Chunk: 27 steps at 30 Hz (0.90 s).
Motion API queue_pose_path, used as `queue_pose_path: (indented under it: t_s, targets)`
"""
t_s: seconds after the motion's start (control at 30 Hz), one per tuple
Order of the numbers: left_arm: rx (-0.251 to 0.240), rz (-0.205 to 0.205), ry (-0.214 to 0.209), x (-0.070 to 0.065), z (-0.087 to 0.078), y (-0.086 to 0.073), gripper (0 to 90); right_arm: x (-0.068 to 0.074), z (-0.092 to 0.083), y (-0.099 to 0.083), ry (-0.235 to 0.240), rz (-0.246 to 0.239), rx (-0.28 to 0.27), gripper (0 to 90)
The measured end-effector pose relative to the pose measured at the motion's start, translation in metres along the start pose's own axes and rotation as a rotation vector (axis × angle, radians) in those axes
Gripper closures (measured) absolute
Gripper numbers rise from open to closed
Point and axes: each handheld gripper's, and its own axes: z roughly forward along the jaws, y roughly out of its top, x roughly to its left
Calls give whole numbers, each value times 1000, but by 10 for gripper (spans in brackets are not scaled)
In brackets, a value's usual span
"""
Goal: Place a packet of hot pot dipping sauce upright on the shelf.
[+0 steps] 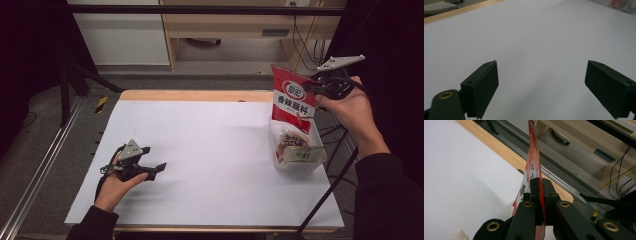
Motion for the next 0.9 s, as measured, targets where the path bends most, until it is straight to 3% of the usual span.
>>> queue_pose_path:
  t_s: [0.23,0.6,0.9]
  targets:
    - [2,-3,-4,0,1,-1,115,-3,12,-11,1,15,21,900]
    - [1,-18,-3,4,3,-3,115,-5,31,-41,21,89,24,900]
    - [8,-21,1,5,4,-6,115,-9,21,-75,-5,185,-11,898]
